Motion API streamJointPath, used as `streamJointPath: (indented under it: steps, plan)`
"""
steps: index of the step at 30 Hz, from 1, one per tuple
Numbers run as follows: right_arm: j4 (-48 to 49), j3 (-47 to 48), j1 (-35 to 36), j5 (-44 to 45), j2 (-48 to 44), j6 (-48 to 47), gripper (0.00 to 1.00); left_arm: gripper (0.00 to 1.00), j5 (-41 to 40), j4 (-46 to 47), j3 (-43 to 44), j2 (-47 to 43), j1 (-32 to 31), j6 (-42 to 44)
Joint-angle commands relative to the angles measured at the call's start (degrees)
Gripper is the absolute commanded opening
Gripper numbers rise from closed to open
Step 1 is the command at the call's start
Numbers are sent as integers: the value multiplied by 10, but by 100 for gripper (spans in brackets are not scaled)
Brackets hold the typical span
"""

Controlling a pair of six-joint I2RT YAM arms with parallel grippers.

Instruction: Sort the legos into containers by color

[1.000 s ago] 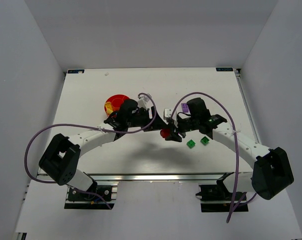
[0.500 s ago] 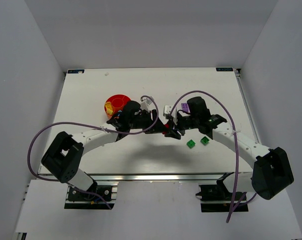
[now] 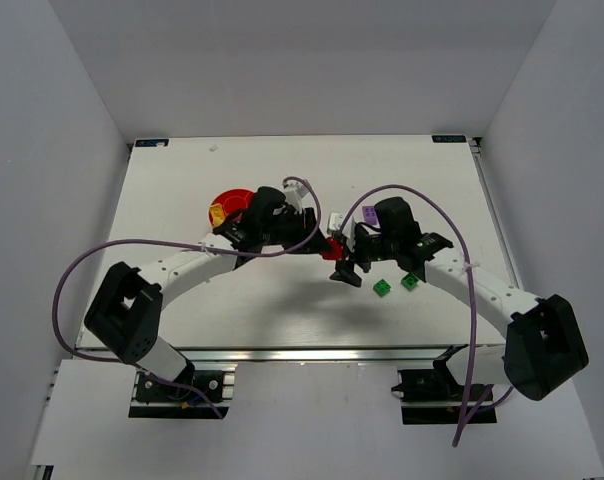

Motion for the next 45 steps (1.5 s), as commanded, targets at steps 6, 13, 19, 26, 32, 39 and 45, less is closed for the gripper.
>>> streamJointPath:
  steps: [6,13,19,26,32,39,45]
  plan:
    - [31,-21,-10,43,-32,18,89,3,-226,-212,146,-52,53,279]
    - [36,-31,-24,37,-49,20,89,2,-327,-245,205,-7,121,435]
    - [30,-32,-35,8,-57,21,89,1,-326,-217,242,13,170,543]
    - [26,-34,-49,-14,-76,21,89,1,-295,-199,252,47,217,623]
    - [18,-35,-60,-33,-78,19,89,0,-246,-234,294,102,250,671]
    - [17,-36,-77,-49,-78,18,89,0,-176,-221,283,103,275,725]
    - [15,-38,-81,-54,-76,15,89,0,-116,-239,273,98,286,742]
